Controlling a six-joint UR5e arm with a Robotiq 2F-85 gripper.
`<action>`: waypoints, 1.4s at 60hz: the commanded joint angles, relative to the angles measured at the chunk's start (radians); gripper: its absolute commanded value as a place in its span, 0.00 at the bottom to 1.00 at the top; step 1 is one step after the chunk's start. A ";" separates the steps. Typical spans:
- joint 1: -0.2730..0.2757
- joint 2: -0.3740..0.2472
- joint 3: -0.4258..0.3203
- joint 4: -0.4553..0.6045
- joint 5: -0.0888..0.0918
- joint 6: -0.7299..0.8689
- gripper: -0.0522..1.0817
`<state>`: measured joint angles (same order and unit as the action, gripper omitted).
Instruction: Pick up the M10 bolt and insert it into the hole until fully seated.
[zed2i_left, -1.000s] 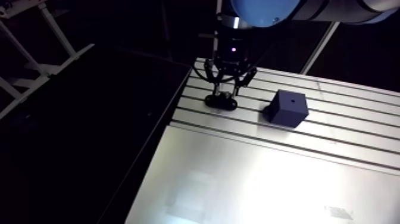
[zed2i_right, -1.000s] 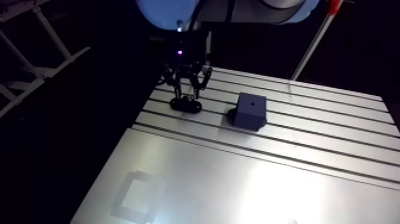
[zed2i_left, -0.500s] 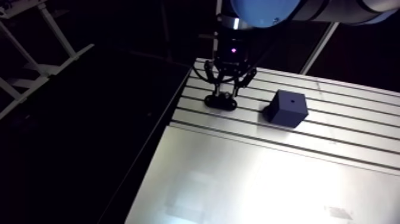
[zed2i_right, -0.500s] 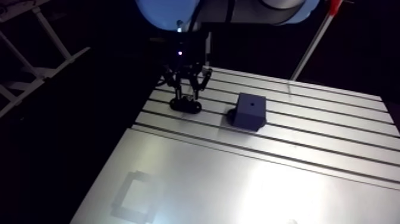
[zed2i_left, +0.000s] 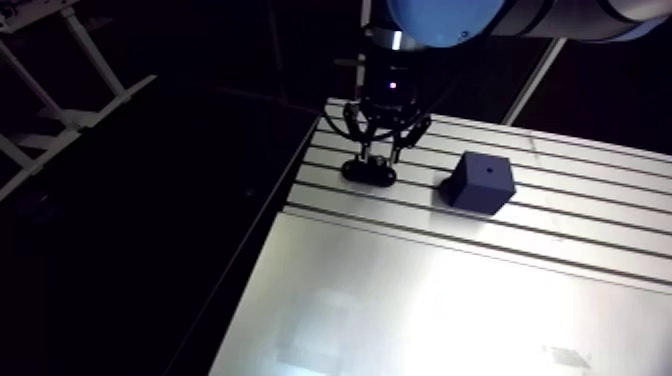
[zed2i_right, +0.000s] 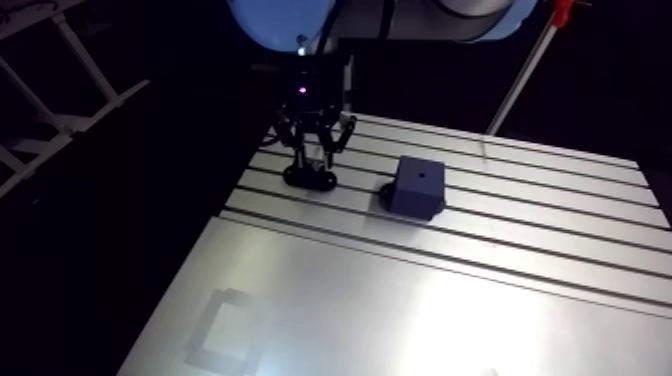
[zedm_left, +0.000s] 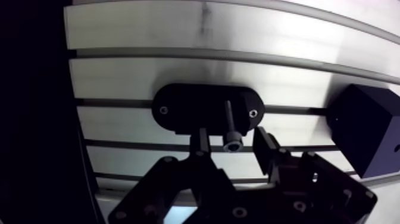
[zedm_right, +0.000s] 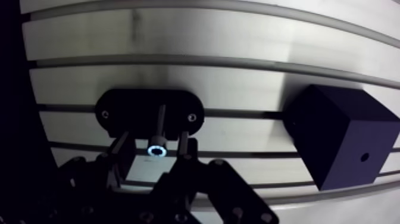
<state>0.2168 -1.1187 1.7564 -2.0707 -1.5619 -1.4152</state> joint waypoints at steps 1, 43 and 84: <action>0.000 0.000 0.001 -0.001 0.001 -0.011 0.50; 0.000 -0.002 0.001 0.002 0.003 -0.011 0.56; 0.000 -0.002 -0.001 0.003 0.003 -0.012 0.64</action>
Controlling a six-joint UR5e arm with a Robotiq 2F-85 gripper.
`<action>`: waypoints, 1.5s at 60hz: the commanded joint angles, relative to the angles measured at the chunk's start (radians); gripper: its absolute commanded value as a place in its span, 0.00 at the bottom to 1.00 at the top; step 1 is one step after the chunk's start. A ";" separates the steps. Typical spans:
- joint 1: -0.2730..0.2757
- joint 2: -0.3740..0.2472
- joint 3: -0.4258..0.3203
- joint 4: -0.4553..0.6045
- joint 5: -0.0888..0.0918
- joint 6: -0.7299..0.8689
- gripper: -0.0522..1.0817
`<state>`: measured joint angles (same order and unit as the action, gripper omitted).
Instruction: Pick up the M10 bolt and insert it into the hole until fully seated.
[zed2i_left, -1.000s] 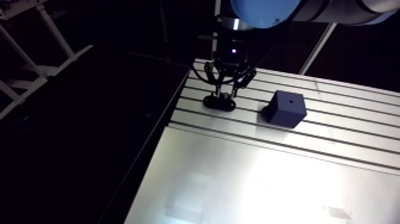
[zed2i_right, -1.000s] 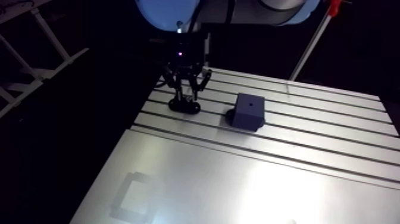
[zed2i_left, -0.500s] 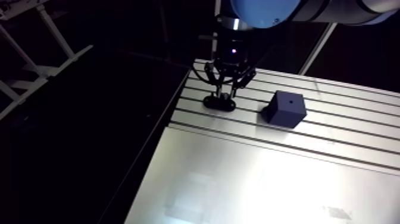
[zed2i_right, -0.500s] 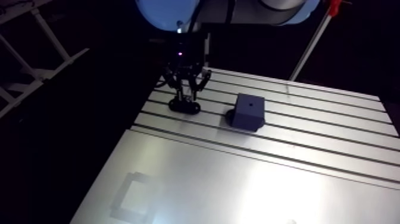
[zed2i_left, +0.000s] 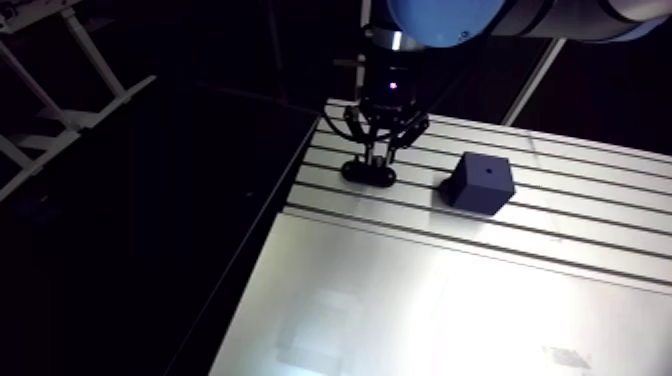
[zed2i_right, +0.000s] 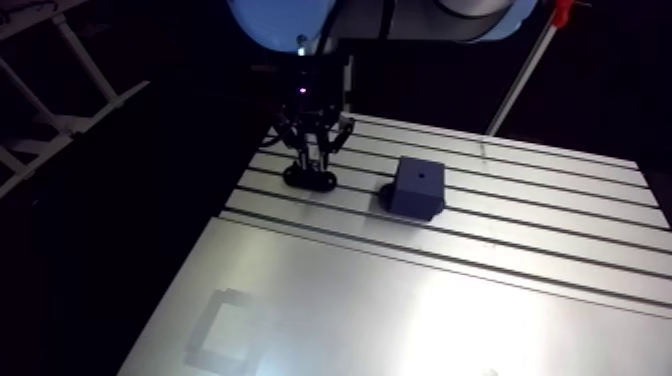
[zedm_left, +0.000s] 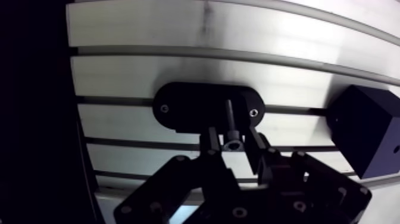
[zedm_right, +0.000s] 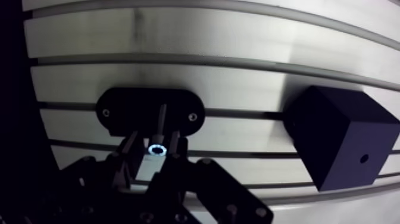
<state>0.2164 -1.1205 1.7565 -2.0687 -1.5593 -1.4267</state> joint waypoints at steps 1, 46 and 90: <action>0.000 0.000 -0.001 0.002 0.000 -0.001 0.64; 0.000 0.000 -0.005 0.002 0.000 -0.002 0.72; 0.001 -0.051 -0.093 0.072 -0.005 -0.002 0.93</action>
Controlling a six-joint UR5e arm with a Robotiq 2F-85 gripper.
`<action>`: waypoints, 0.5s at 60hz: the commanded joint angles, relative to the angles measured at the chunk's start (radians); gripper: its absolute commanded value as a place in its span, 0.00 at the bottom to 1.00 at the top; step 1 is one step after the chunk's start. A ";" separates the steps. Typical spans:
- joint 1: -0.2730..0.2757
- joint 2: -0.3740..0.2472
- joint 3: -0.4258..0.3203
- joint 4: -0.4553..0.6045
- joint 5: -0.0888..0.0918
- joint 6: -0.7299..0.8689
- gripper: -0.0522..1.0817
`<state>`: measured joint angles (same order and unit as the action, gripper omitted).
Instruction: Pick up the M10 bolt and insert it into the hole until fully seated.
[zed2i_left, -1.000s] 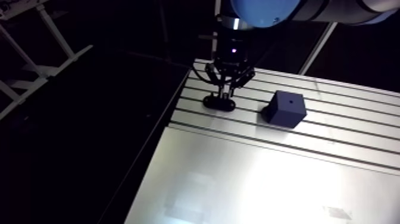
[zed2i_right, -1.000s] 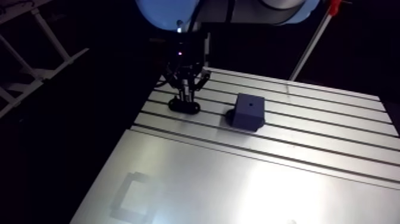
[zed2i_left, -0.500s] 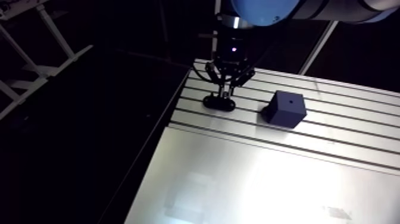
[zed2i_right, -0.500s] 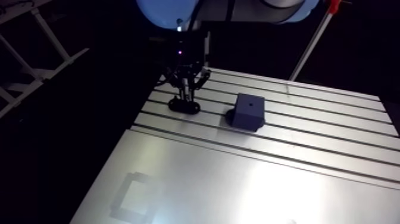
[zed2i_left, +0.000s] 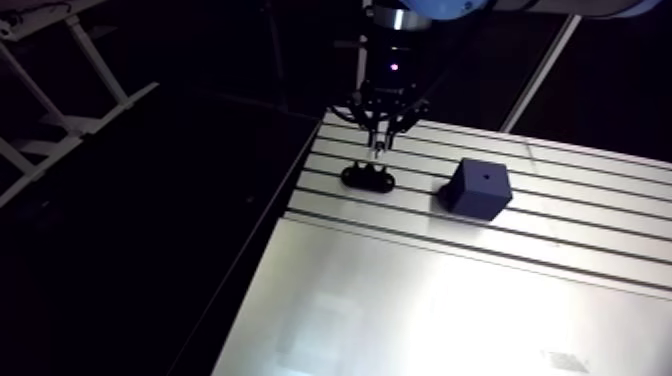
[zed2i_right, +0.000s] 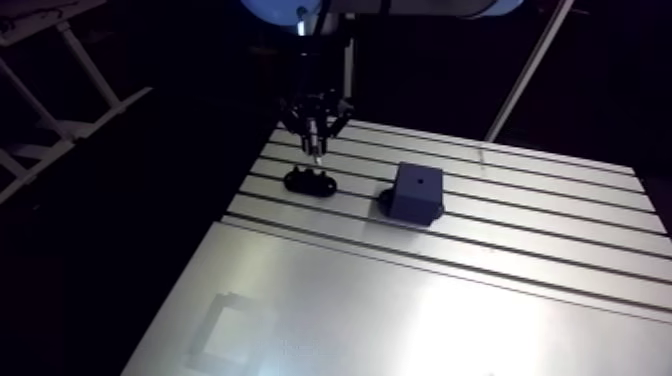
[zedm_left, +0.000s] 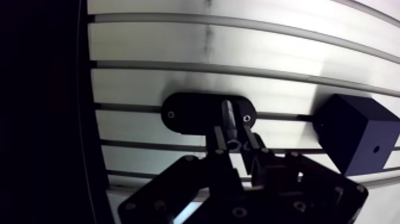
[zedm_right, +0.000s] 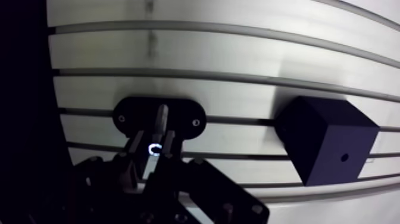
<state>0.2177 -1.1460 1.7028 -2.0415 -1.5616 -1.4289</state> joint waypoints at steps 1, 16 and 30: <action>0.000 -0.032 -0.046 0.054 -0.002 0.000 0.94; -0.012 -0.069 -0.111 0.151 -0.007 0.000 1.00; -0.039 -0.082 -0.228 0.365 -0.005 -0.048 1.00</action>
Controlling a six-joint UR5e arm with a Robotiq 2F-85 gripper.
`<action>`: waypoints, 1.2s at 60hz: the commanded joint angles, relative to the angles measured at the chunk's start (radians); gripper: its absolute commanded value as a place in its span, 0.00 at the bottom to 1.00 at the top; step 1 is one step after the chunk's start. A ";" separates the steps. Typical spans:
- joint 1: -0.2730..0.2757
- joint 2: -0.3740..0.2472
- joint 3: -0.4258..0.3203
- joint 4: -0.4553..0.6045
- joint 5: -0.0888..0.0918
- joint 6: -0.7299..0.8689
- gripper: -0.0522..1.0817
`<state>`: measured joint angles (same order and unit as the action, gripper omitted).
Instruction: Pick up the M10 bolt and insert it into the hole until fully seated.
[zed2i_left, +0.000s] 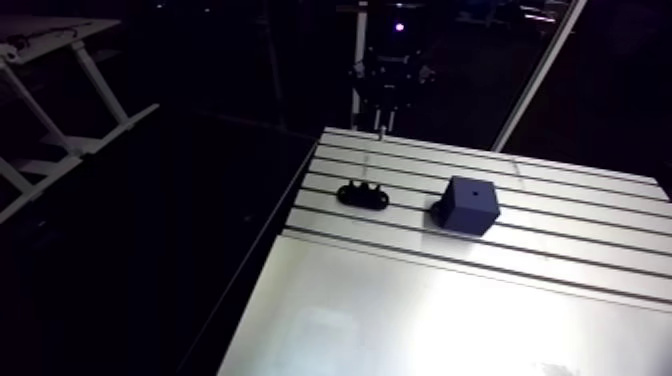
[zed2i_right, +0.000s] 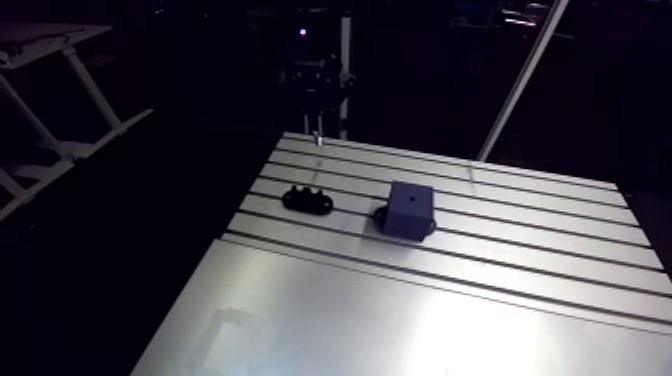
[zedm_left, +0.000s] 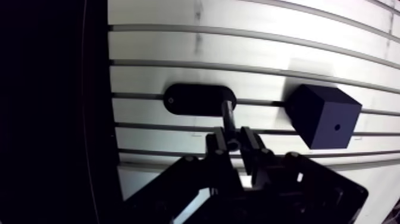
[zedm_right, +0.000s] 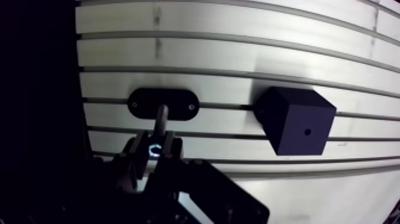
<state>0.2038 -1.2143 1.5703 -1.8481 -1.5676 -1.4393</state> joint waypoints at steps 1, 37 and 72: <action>-0.025 -0.014 -0.096 0.171 0.001 -0.038 1.00; -0.188 -0.026 -0.154 0.418 0.000 -0.134 1.00; -0.276 -0.026 -0.125 0.461 -0.005 -0.184 1.00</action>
<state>-0.0265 -1.2389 1.4336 -1.3821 -1.5698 -1.6089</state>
